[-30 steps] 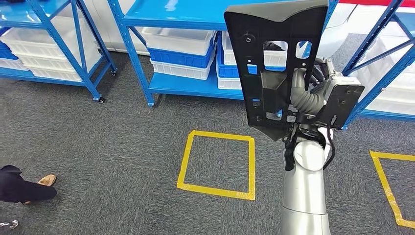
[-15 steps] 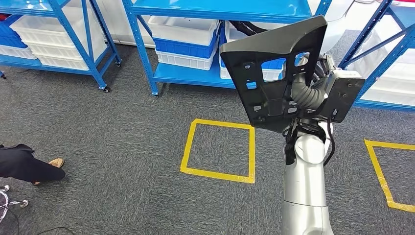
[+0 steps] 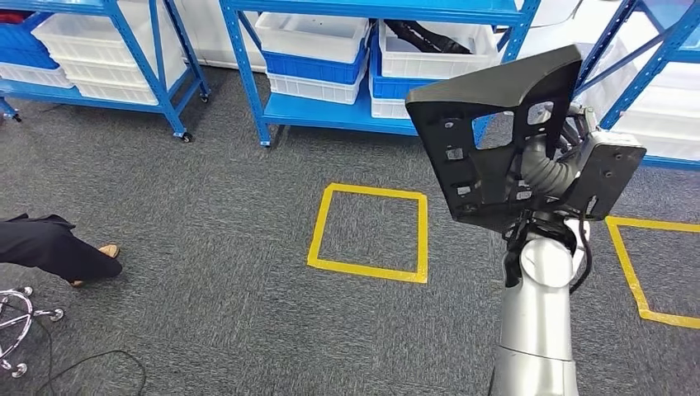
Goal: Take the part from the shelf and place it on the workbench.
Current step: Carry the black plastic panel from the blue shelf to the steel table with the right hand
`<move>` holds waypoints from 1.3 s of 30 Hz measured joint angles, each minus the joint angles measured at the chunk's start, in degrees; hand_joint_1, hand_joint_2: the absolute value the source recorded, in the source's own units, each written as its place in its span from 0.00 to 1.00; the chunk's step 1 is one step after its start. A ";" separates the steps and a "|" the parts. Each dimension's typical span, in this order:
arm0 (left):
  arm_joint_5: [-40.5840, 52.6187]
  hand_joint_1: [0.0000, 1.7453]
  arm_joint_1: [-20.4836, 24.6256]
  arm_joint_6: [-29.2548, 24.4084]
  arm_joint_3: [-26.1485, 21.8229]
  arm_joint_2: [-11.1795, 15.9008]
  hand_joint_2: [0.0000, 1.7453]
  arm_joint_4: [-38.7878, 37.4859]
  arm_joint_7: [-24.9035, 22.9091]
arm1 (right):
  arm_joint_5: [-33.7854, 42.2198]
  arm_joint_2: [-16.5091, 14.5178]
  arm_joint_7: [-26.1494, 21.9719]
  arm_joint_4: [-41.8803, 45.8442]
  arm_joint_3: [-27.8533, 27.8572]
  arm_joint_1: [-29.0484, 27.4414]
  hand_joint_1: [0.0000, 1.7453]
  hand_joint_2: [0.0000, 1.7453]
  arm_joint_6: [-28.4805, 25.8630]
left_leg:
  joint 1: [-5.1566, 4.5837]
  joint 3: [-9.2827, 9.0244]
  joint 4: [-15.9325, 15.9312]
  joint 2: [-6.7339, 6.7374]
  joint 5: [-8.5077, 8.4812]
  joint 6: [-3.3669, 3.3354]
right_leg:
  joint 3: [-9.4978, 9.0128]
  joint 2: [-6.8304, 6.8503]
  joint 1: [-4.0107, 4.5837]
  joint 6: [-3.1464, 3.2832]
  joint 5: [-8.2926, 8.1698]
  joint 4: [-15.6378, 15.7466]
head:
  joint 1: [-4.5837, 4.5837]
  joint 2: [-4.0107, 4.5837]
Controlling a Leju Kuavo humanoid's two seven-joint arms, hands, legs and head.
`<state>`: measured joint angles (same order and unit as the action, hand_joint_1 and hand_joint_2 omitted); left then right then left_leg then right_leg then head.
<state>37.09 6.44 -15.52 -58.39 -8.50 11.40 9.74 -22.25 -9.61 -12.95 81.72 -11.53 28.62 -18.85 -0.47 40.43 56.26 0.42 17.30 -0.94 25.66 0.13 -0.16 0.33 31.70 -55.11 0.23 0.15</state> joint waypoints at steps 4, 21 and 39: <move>0.50 0.00 -0.50 0.31 0.05 0.11 1.00 0.02 0.11 | -1.04 0.56 0.82 0.94 0.72 -0.59 1.00 1.00 -0.21 | 0.78 3.31 10.25 -0.35 9.92 1.78 | 1.97 0.10 -0.49 1.03 -2.64 -0.05 | 0.29 0.00; 1.08 0.00 -0.48 0.44 0.82 0.14 1.00 0.14 0.44 | -2.44 3.17 1.21 1.53 1.93 -1.10 1.00 1.00 -0.26 | 1.06 -7.02 -0.54 -0.11 6.92 -1.57 | 13.62 0.01 -0.58 -1.28 2.64 -18.19 | -0.13 0.00; 1.30 0.00 -0.62 0.30 0.93 0.05 1.00 0.14 0.44 | -4.66 3.88 1.83 1.35 1.94 -1.14 1.00 1.00 -1.62 | 1.02 -1.75 7.74 -1.39 9.34 1.43 | 5.18 0.02 -1.17 -0.94 -3.86 -2.17 | 0.19 0.00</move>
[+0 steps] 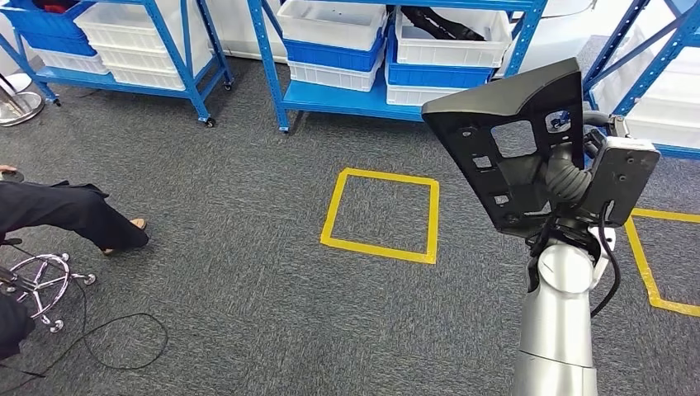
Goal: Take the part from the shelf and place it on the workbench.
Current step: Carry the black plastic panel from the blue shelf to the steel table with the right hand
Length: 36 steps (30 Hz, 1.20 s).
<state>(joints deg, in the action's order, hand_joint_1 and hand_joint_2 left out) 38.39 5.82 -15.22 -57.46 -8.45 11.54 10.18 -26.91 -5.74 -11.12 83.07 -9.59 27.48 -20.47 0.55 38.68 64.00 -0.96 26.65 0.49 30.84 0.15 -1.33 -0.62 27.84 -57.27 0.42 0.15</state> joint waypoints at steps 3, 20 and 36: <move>0.08 0.00 -0.05 -0.03 0.00 0.03 1.00 0.00 -0.17 | -0.04 0.12 0.13 -0.02 0.02 -0.25 1.00 1.00 -0.23 | -0.23 -2.36 -0.47 2.17 0.73 -0.36 | 0.67 2.48 0.71 0.89 -0.60 -0.09 | 0.23 0.00; 0.53 0.00 0.05 -0.43 0.00 0.01 1.00 0.02 -0.74 | 0.24 1.27 0.07 -0.52 0.94 -1.65 1.00 1.00 -1.13 | -0.29 -4.28 -6.72 -3.22 -2.39 -1.84 | 1.14 -2.05 -0.58 -2.20 0.40 -1.57 | 0.05 0.00; 0.29 0.00 0.05 -0.61 -0.02 -0.10 1.00 0.00 -1.06 | -1.63 0.81 0.19 1.66 2.22 -5.29 1.00 1.00 -2.16 | -0.81 -5.24 -6.00 3.78 -0.50 -1.09 | 1.27 4.59 0.68 -0.05 -0.43 -1.01 | 0.69 0.00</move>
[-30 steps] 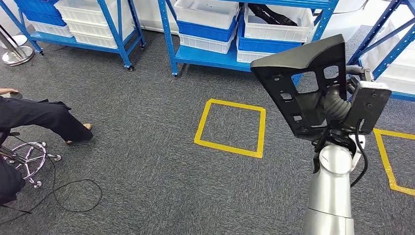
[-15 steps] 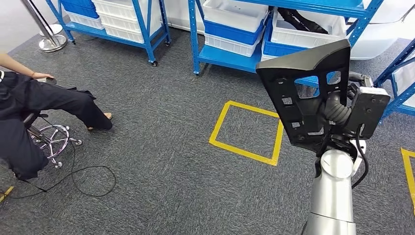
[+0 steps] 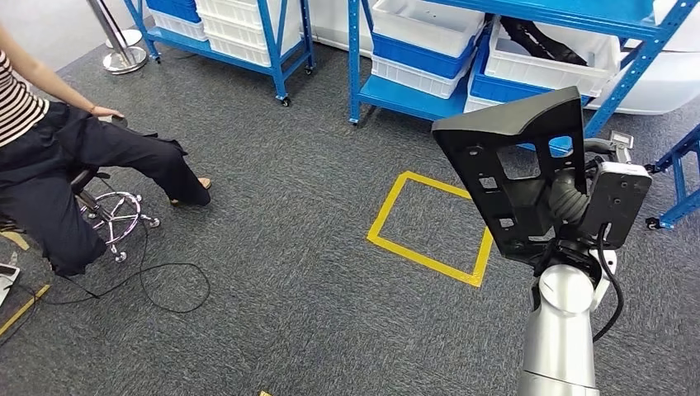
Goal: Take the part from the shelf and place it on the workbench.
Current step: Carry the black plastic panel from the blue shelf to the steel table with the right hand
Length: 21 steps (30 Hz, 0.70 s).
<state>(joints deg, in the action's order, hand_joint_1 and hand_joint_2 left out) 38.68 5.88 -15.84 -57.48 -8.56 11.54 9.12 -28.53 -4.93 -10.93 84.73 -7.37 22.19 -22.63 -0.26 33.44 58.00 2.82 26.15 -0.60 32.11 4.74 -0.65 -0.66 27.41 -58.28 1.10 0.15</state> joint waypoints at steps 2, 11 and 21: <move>-0.32 0.00 0.04 -0.22 -0.02 -0.04 1.00 0.00 -0.03 | -0.57 -0.14 0.15 0.42 0.14 0.04 1.00 1.00 0.22 | -0.23 0.18 -0.34 -1.05 -0.27 -0.55 | -0.05 0.89 0.20 -0.40 0.01 0.15 | -0.10 0.00; -1.46 0.00 0.04 -1.84 -0.25 -0.76 1.00 0.00 -1.36 | -1.50 -0.32 0.38 0.49 0.84 0.50 1.00 1.00 1.31 | 0.02 0.68 -1.16 -6.20 -1.97 -2.15 | 5.56 -4.70 0.08 -0.82 5.40 -12.72 | -0.52 0.00; -2.52 0.00 0.12 -3.45 -1.92 -1.15 1.00 -0.02 -1.90 | -2.16 -3.57 -0.10 -1.79 1.01 4.44 1.00 1.00 2.73 | 0.14 3.88 3.33 -5.98 0.06 0.39 | -1.42 -5.30 -0.34 1.22 -0.51 1.70 | 0.02 0.00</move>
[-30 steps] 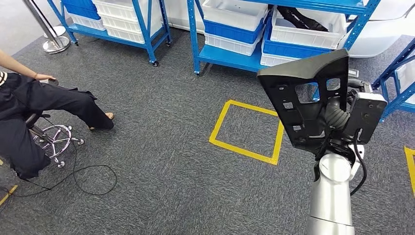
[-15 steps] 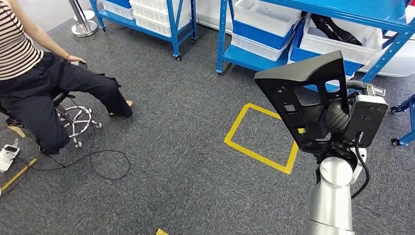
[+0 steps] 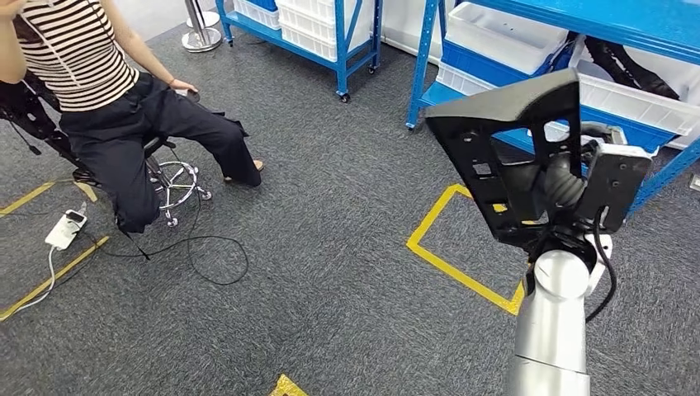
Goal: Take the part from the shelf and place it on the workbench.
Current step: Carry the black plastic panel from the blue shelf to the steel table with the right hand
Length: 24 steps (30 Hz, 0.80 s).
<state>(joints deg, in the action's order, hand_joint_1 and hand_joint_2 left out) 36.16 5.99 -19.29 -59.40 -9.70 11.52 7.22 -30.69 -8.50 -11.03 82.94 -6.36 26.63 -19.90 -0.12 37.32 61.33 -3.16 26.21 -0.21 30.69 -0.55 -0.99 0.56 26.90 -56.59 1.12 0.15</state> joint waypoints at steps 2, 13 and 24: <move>-0.20 0.00 0.17 -0.16 -0.38 -0.04 1.00 -0.01 -0.03 | -0.27 -0.61 -0.03 -0.77 -0.01 0.72 1.00 1.00 0.17 | 0.44 3.88 7.92 2.22 4.02 0.94 | 0.08 1.20 0.01 0.11 0.02 0.00 | 0.43 0.00; -1.02 0.00 0.39 -0.77 -1.96 -0.16 1.00 -0.01 -0.05 | -0.35 -3.72 0.15 -4.43 -0.95 5.54 1.00 1.00 1.08 | 0.82 -2.39 -4.14 4.75 -2.21 0.24 | -0.22 5.88 -0.14 -2.83 1.24 -0.51 | 0.12 0.00; -0.84 0.00 0.62 0.03 -2.37 -0.20 1.00 -0.01 0.55 | 2.36 -4.83 0.17 -8.58 -1.32 10.50 1.00 1.00 1.16 | -0.04 -2.39 -4.22 -2.50 -2.61 -1.34 | 3.34 -2.08 0.48 -2.61 0.15 -3.17 | -0.42 0.00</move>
<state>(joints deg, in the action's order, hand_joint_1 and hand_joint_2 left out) 35.32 6.61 -19.26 -61.77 -9.91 11.52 7.78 -28.33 -13.32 -10.86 74.36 -7.68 37.13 -18.74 -0.16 34.93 57.10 -5.66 23.60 -1.56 34.03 -2.63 -0.51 -2.05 27.05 -59.76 0.71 0.15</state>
